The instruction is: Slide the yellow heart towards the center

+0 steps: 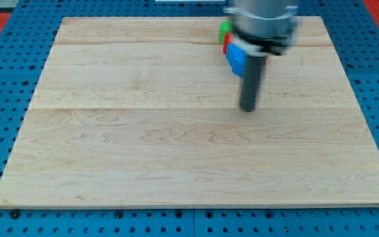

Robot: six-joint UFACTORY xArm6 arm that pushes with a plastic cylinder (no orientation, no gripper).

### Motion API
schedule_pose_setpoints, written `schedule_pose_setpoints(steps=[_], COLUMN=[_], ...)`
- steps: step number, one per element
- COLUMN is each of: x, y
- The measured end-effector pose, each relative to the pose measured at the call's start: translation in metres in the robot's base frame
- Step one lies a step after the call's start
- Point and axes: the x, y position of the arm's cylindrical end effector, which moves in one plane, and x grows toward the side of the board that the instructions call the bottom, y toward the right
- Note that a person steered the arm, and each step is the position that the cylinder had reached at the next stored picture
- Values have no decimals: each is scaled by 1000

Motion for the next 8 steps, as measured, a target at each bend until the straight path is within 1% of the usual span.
schedule_pose_setpoints(steps=[1, 2, 3, 4, 5, 7, 8], x=[-82, -139, -149, -150, -149, -150, -160], y=[53, 50, 42, -12, -20, -8, -8])
